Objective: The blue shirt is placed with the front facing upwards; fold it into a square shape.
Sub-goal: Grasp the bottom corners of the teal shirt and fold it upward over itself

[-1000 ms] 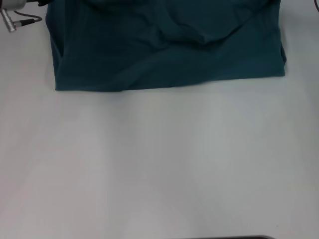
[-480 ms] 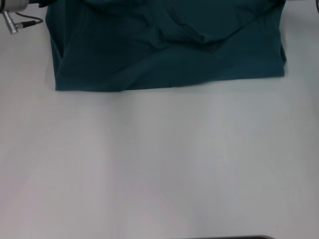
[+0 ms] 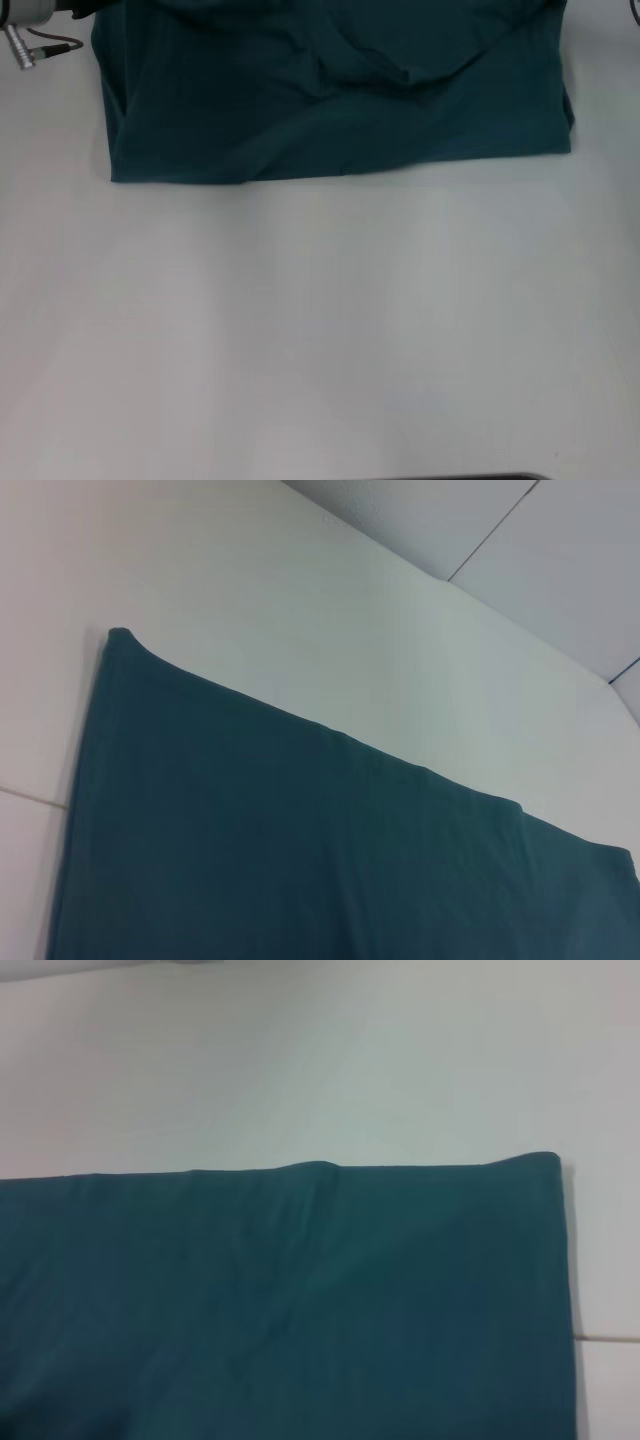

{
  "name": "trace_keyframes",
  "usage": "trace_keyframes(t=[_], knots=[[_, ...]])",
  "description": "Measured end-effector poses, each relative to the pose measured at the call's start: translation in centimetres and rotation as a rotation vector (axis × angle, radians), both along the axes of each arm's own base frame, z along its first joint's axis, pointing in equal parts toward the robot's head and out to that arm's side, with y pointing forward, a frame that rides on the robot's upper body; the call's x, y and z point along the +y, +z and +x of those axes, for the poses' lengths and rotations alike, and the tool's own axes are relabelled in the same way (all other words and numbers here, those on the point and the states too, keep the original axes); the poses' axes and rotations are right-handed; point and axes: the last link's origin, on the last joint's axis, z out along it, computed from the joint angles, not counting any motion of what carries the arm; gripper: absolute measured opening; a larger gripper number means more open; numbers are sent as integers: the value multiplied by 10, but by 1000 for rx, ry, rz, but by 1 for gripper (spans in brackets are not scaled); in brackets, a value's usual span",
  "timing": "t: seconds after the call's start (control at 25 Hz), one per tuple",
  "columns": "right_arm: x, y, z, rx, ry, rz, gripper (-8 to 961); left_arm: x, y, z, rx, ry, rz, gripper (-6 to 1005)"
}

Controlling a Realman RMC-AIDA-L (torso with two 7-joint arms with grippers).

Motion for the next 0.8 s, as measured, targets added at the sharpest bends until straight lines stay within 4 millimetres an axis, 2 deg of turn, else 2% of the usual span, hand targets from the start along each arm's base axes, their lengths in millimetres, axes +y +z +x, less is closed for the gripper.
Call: trace_keyframes(t=[0.4, 0.68, 0.8], knots=[[7, 5, -8, -17, 24, 8, 147, 0, 2, -1, -12, 14, 9, 2], [6, -15, -9, -119, 32, -47, 156, 0, -4, 3, 5, -3, -9, 2], [6, -16, -11, -123, 39, -49, 160, -1, -3, 2, 1, 2, -20, 2]])
